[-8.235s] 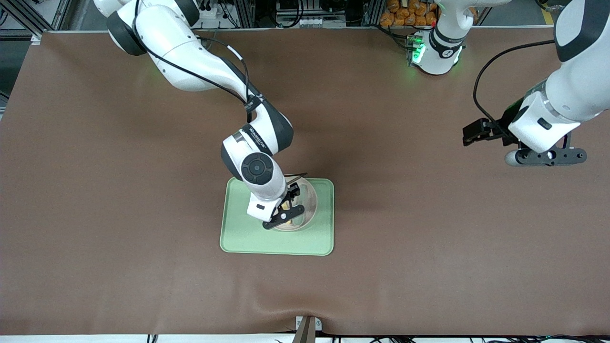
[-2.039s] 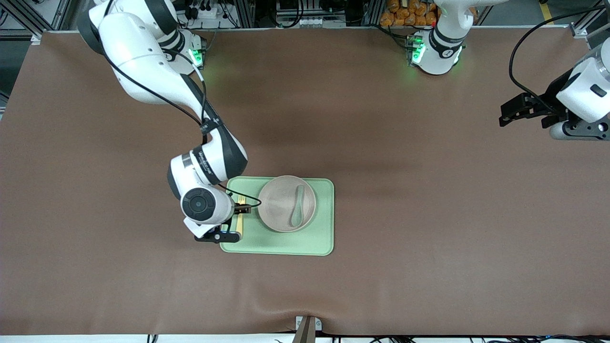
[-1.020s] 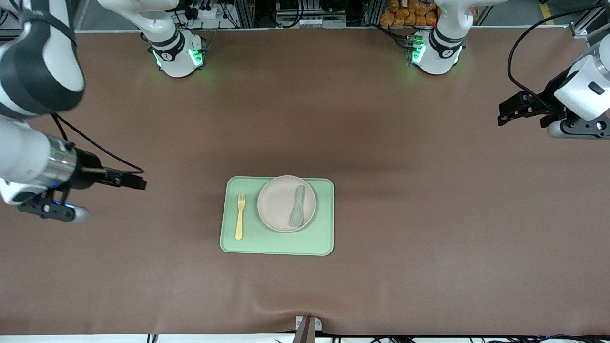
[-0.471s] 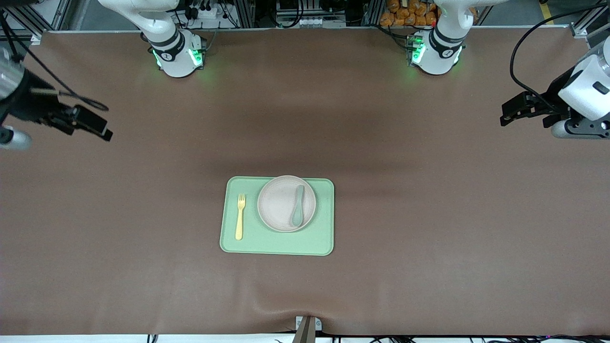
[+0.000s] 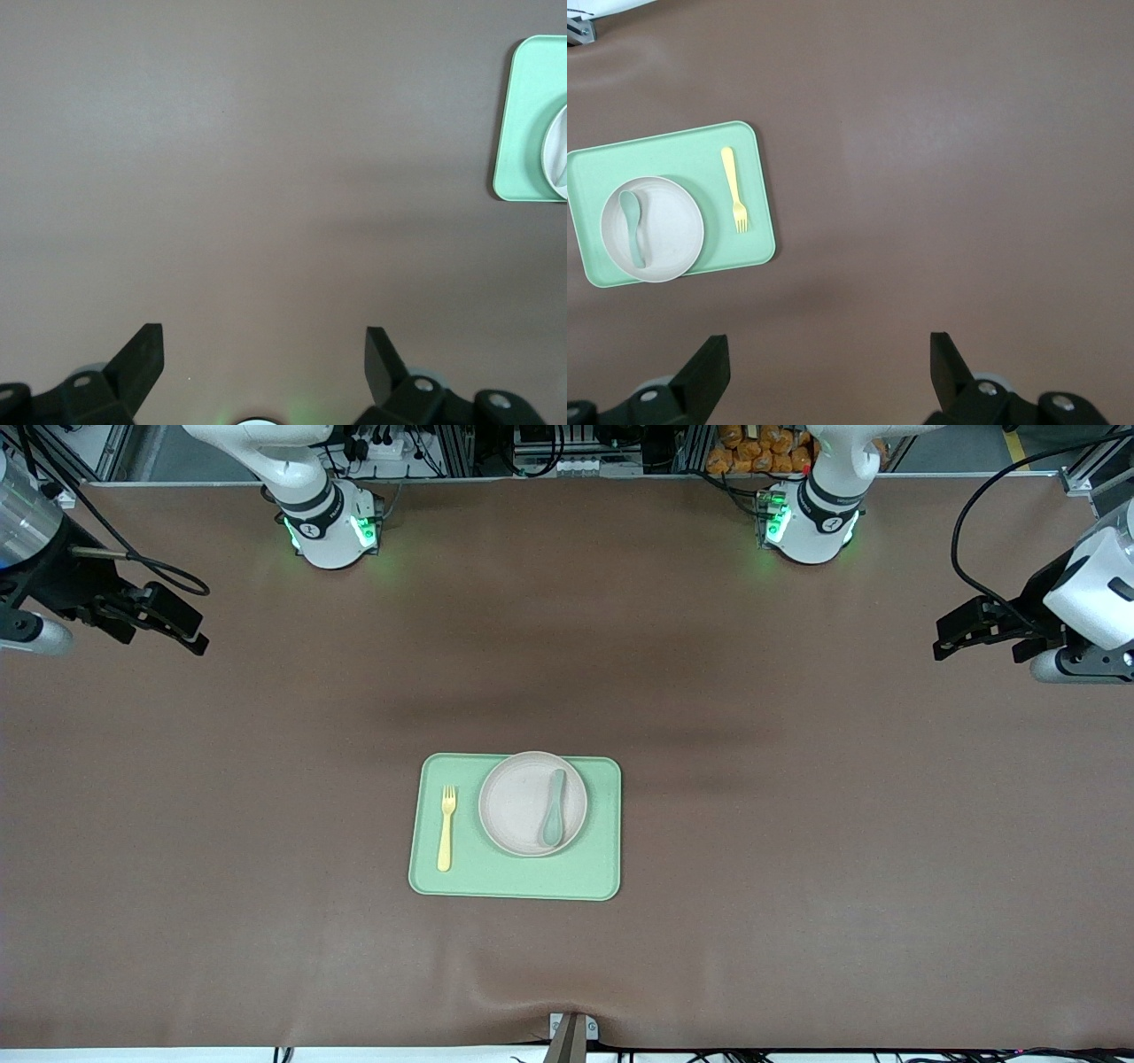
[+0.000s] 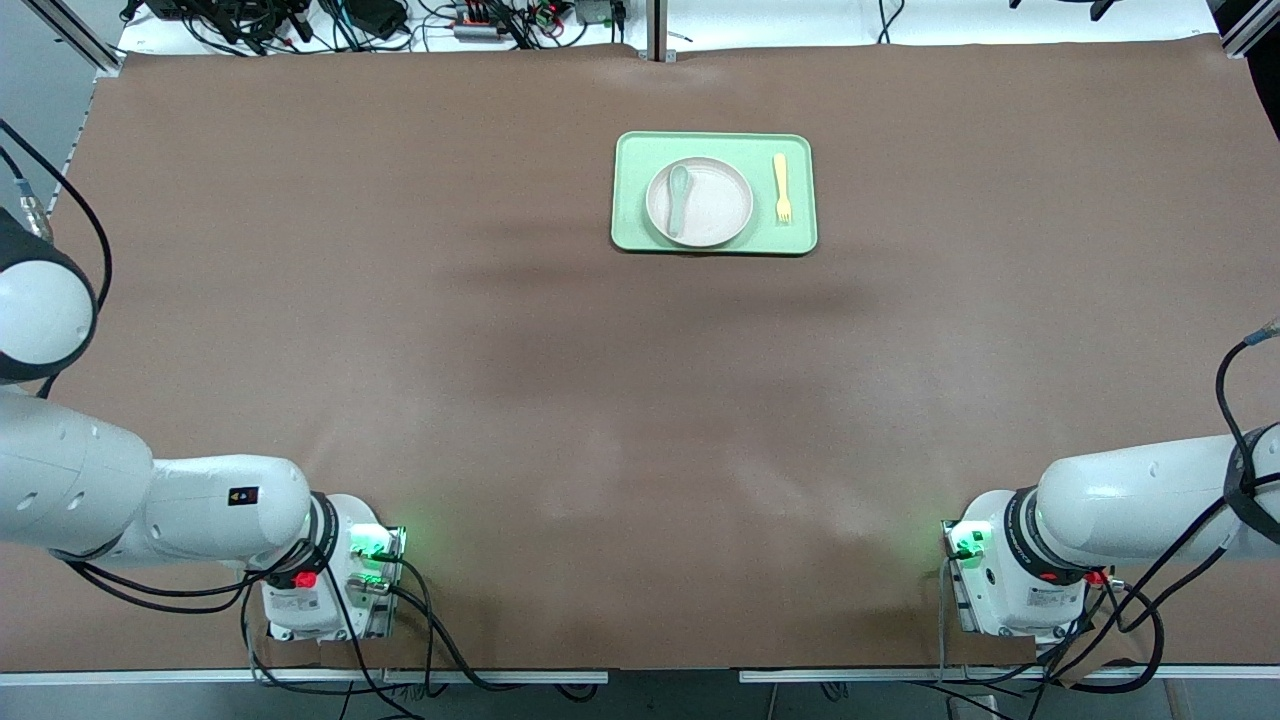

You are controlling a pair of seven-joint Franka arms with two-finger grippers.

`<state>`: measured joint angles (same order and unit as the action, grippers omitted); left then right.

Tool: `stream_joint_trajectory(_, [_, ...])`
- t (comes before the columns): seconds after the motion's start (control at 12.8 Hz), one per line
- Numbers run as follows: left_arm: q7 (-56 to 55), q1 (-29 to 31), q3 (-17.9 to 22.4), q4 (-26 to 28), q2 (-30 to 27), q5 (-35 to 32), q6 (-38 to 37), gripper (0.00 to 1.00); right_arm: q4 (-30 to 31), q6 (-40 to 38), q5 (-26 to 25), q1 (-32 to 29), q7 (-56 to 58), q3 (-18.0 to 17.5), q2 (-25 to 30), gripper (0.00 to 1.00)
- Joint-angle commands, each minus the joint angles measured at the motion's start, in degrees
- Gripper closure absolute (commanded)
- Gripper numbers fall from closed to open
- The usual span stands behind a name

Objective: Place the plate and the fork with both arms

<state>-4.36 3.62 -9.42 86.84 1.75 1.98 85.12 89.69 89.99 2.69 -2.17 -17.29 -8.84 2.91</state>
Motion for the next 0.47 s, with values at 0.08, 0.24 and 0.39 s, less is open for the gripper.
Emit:
stream_joint_trajectory(0.08, [-0.21, 0.33, -0.25, -0.27, -0.52, -0.49, -0.13, 0.00, -0.92, 0.98, -0.93, -1.52, 4.18, -0.57, -0.80, 0.00])
stream_joint_trajectory(0.24, [-0.21, 0.42, -0.07, -0.27, -0.52, -0.49, -0.13, 0.00, -0.84, 0.45, -1.72, -1.87, 6.65, 0.05, -0.80, 0.00])
stream_joint_trajectory(0.39, [-0.21, 0.42, -0.16, -0.27, -0.52, -0.58, -0.13, 0.00, -0.92, 0.36, -2.86, -2.05, 10.25, 0.05, -0.80, 0.00])
